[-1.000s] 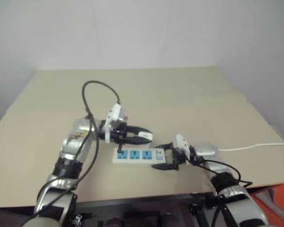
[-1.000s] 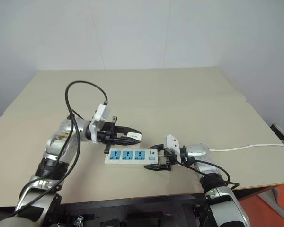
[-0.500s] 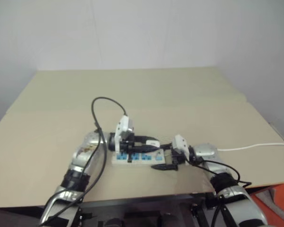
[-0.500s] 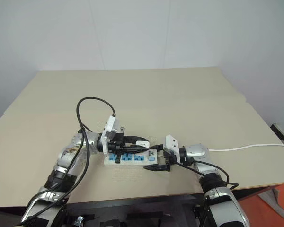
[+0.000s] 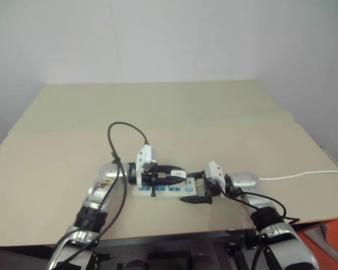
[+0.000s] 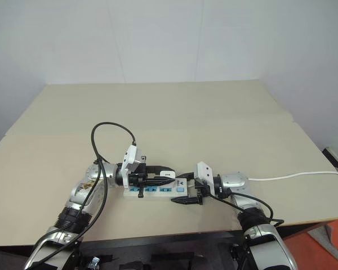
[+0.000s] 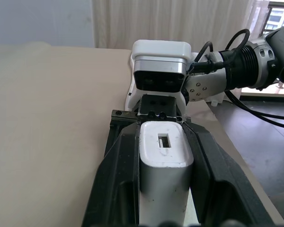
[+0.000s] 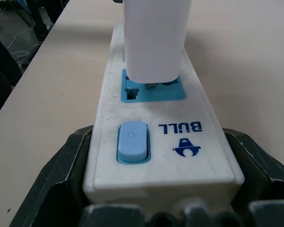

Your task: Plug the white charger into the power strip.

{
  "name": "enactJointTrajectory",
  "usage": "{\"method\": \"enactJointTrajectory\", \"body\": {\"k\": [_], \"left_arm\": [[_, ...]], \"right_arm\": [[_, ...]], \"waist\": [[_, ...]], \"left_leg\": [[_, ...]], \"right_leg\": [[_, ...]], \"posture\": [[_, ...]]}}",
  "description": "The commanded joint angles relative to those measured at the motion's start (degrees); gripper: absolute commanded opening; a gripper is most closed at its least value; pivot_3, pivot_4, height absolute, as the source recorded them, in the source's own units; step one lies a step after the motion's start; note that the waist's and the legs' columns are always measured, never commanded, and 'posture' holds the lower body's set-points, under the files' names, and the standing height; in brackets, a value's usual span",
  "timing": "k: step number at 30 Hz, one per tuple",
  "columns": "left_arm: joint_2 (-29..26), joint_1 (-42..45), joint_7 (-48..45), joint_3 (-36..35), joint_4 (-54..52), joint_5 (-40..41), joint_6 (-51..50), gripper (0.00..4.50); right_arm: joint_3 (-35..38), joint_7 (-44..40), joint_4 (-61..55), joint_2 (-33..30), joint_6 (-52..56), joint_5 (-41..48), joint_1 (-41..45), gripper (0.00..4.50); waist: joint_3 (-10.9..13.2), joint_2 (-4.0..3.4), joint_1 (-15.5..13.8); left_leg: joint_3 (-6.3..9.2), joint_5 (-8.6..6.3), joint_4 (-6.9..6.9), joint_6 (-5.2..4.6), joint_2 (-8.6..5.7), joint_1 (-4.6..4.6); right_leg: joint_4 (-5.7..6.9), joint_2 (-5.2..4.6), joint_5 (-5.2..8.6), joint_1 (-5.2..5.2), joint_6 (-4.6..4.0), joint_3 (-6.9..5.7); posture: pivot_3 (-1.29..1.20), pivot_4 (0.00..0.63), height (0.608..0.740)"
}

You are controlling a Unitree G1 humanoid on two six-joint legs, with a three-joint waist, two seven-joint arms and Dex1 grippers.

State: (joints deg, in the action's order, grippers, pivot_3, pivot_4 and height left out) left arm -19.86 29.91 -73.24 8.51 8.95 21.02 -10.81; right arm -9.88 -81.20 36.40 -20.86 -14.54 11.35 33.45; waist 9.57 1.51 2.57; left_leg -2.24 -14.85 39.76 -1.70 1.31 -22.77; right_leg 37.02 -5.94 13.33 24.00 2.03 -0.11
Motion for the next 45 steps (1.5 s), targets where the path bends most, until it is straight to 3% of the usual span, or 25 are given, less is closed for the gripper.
{"method": "enactJointTrajectory", "body": {"k": [1,34,45], "left_arm": [[-0.3,-1.1,-0.5,-0.4,-1.1,1.2,0.9,1.03],[0.5,-2.3,0.3,0.9,-0.9,1.9,0.4,1.03],[-1.8,-2.2,-1.3,0.8,4.9,-0.7,4.2,1.03]], "right_arm": [[-2.6,-0.9,-0.1,0.8,0.7,-1.8,-1.1,3.42],[-2.3,-0.4,-0.2,0.4,1.4,-1.9,-1.2,3.42],[-2.4,-0.7,0.1,0.4,1.3,-1.9,-1.0,3.42]], "waist": [[0.0,0.01,0.0],[-0.1,-0.01,-0.1],[-0.2,-0.02,0.0]], "left_leg": [[0.0,0.0,0.0,0.0,0.0,0.0],[-0.05,0.0,-0.02,0.0,0.01,0.05],[-0.07,-0.01,-0.05,-0.01,0.05,0.08]], "right_leg": [[0.0,0.0,0.0,0.0,0.0,0.0],[-0.02,0.01,0.0,-0.01,0.0,0.06],[-0.05,0.06,0.0,-0.02,0.0,0.07]], "posture": [[0.0,0.15,0.74],[0.0,0.15,0.74],[0.0,0.15,0.74]]}}
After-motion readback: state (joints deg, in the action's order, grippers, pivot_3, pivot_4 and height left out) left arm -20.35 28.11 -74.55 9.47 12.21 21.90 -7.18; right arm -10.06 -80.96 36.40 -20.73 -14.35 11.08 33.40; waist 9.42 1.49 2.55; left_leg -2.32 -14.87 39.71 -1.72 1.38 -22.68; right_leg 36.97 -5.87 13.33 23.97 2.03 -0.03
